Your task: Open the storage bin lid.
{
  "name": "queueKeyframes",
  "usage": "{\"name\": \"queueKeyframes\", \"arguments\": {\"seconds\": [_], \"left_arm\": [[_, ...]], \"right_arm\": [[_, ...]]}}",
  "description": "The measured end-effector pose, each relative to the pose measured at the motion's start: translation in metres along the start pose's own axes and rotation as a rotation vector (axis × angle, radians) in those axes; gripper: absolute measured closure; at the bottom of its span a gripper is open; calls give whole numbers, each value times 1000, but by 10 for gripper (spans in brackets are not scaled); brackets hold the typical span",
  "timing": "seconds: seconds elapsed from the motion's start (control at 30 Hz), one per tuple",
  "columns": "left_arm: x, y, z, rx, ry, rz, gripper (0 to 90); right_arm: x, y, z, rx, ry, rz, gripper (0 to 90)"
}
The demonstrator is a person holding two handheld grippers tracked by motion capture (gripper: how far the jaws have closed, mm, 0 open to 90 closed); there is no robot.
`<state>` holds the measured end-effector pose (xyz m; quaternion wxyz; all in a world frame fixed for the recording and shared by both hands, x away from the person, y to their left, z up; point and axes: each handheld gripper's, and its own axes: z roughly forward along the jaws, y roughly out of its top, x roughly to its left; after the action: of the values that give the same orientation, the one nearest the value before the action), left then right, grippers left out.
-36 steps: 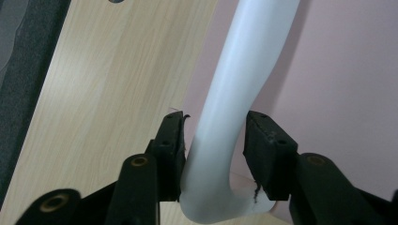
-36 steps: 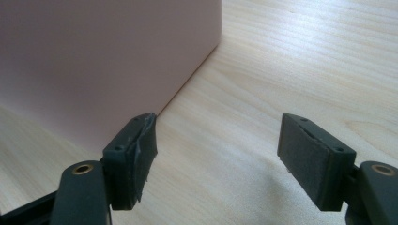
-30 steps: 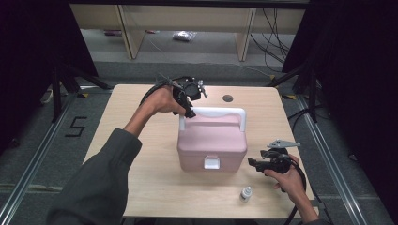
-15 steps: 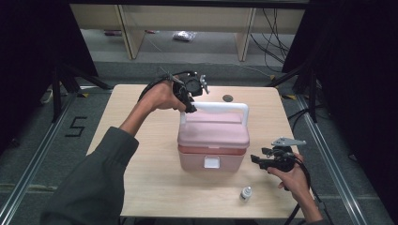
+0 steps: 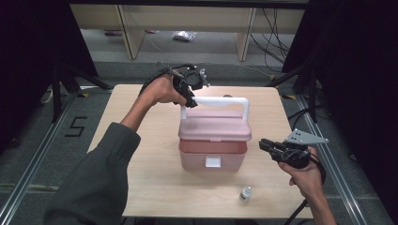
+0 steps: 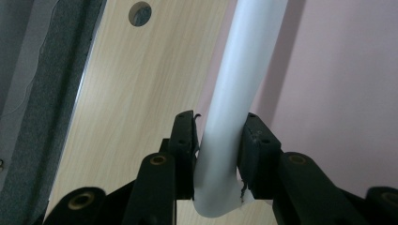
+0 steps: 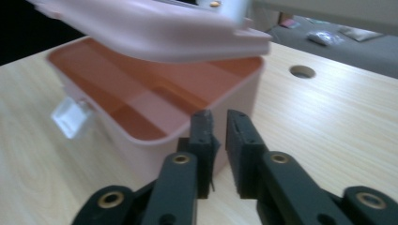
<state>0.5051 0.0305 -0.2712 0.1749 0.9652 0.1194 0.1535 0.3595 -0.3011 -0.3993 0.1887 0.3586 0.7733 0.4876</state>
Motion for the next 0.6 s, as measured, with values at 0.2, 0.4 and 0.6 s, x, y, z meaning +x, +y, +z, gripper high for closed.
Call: {"name": "queueKeyframes", "arguments": {"seconds": [0.2, 0.4, 0.6], "left_arm": [[1, 1, -1, -1, -5, -3, 688], [2, 1, -1, 1, -8, 1, 688], [2, 0, -1, -2, -9, -1, 688]], "right_arm": [[6, 1, 14, -25, 28, -55, 873], [8, 5, 22, -12, 54, -25, 898], [5, 9, 28, -4, 65, -46, 900]]}}
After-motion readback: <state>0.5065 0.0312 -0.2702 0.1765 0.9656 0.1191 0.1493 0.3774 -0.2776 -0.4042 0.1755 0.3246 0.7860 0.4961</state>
